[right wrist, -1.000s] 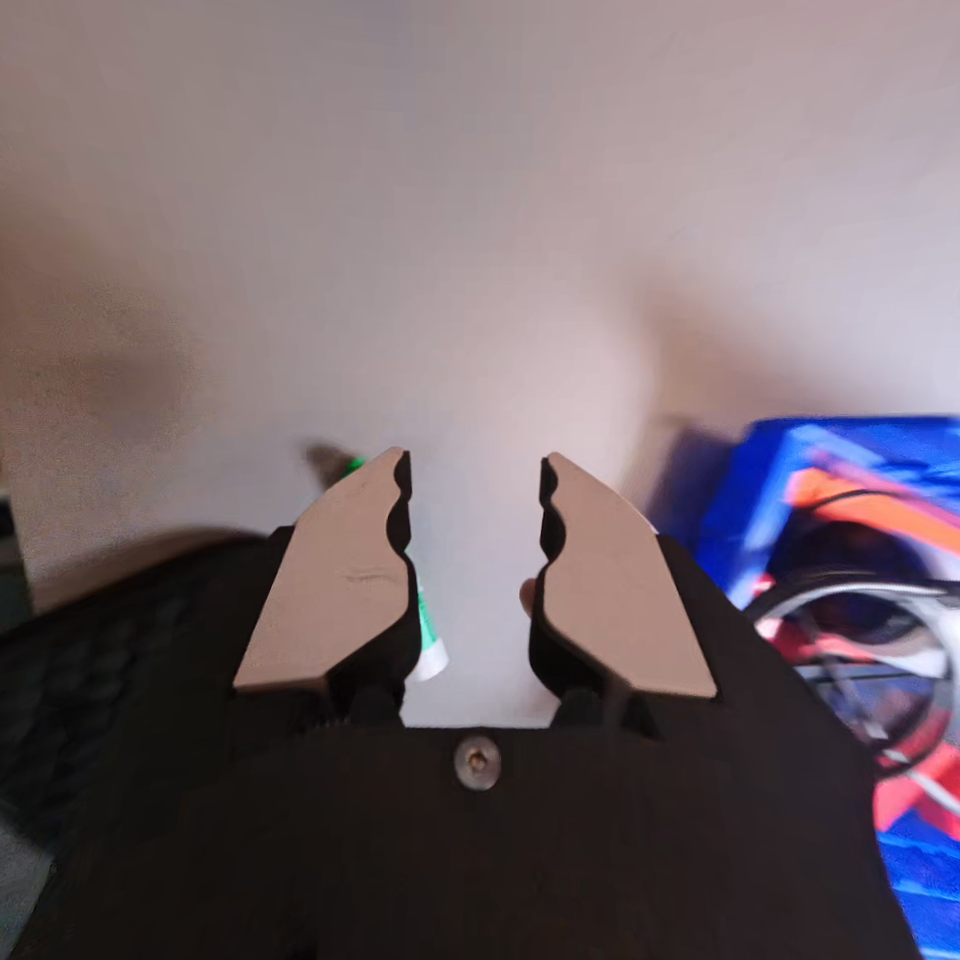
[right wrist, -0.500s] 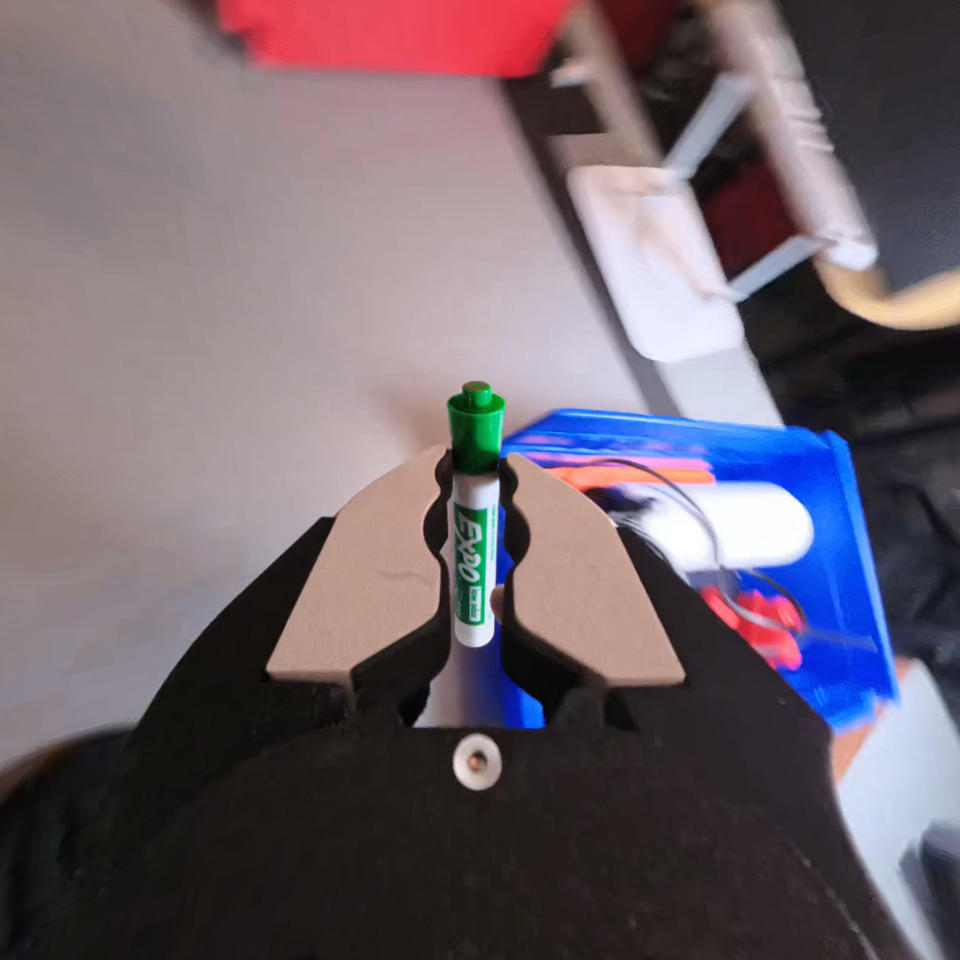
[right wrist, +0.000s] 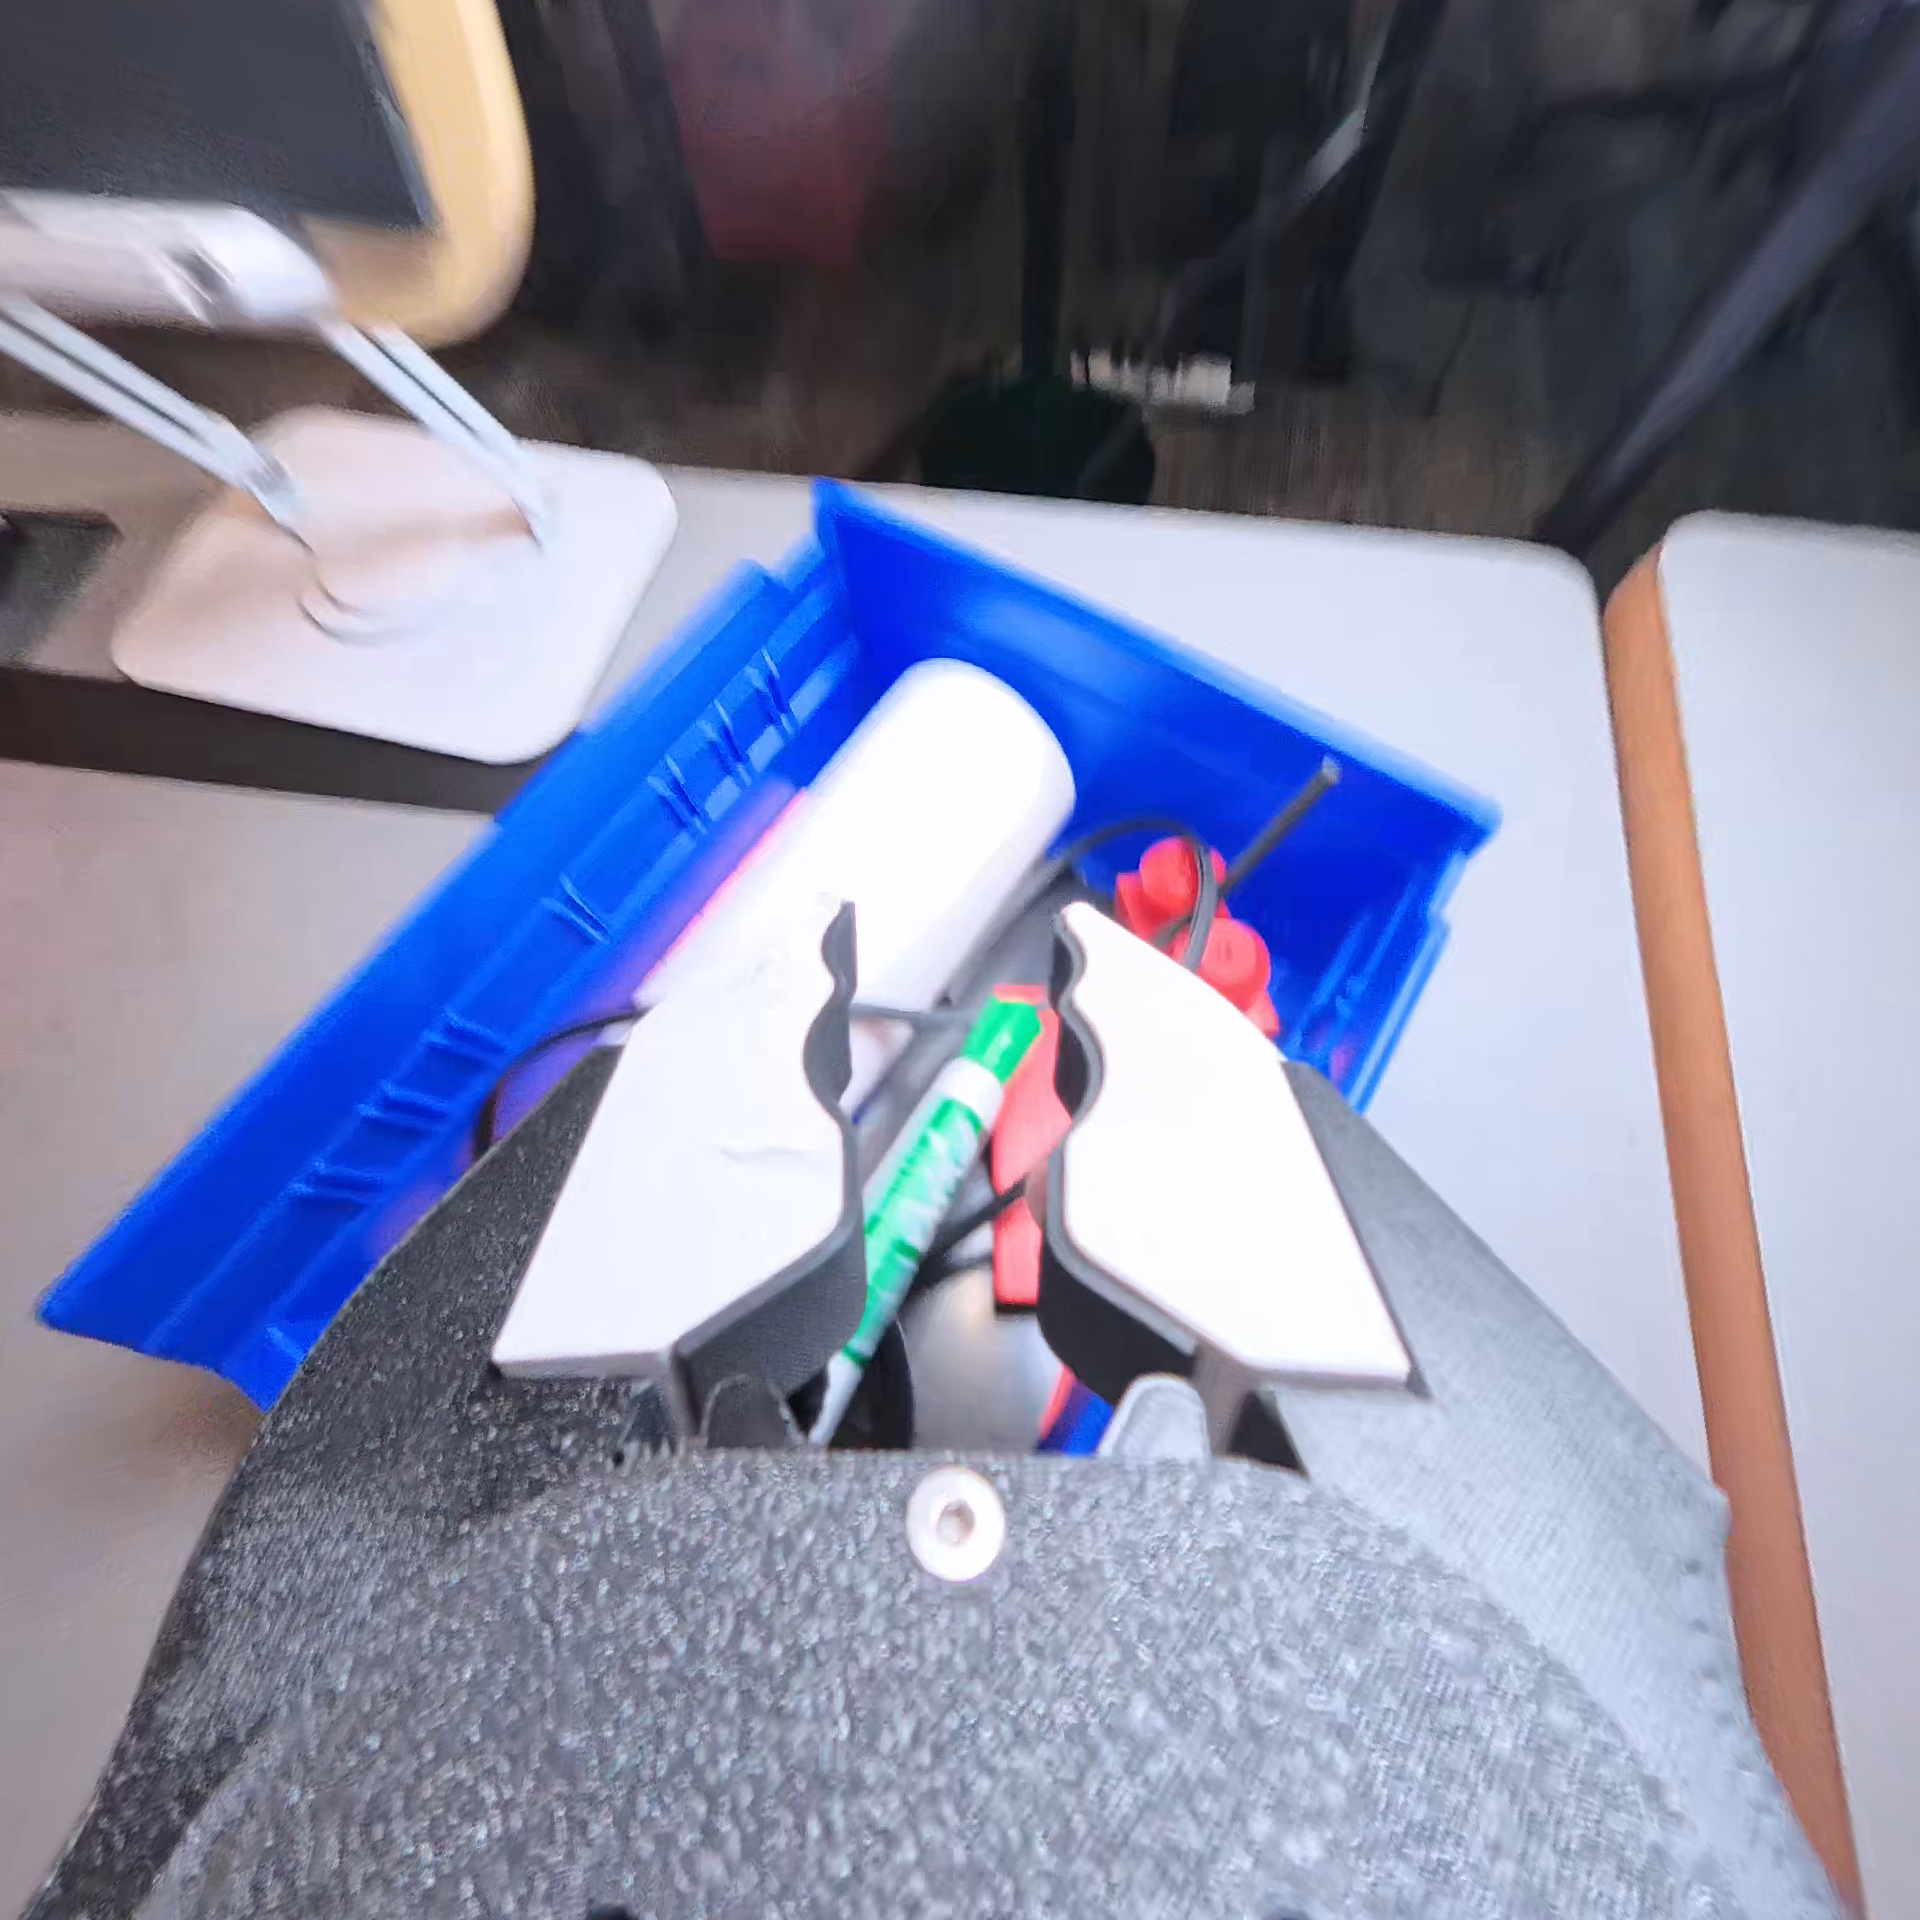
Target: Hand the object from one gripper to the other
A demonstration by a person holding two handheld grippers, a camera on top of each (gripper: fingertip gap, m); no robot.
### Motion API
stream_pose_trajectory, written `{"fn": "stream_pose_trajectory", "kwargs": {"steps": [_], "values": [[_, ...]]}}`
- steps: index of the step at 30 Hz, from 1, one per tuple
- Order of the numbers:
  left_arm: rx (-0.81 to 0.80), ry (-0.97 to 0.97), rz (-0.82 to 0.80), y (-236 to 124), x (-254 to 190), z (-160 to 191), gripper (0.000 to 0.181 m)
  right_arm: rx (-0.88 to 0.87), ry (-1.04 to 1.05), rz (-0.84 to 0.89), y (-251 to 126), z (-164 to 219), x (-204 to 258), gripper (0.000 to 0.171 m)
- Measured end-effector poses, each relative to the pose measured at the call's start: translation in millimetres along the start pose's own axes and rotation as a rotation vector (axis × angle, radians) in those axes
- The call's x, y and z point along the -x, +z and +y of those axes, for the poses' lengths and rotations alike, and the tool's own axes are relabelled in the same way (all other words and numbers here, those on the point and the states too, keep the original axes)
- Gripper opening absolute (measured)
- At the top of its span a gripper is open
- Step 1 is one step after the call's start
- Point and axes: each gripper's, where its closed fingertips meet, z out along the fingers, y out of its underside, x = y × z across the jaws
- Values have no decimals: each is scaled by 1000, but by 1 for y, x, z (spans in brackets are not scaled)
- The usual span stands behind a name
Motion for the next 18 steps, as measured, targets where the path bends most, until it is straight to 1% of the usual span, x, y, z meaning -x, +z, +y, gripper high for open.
{"fn": "stream_pose_trajectory", "kwargs": {"steps": [2, 4, 7, 9, 12, 15, 18], "values": [[5, -5, -6, 1, 3, 2, 28, -179, -29, -58, -18, -30, 22, 35], [6, -15, -9, 1, 5, 4, 28, -329, -69, -136, -42, -51, 56, 36], [11, -25, -18, 1, 8, 6, 28, -464, -144, -272, -75, -55, 118, 40], [13, -33, -31, 0, 13, 8, 28, -525, -190, -353, -93, -41, 159, 39], [1, -66, -58, -5, 24, 9, 25, -572, -237, -441, -109, -3, 211, 34], [-1, -105, -105, -14, 47, 13, 24, -571, -248, -516, -107, 43, 247, 31], [24, -161, -195, -31, 90, 25, 24, -548, -260, -567, -94, 84, 267, 27]]}}
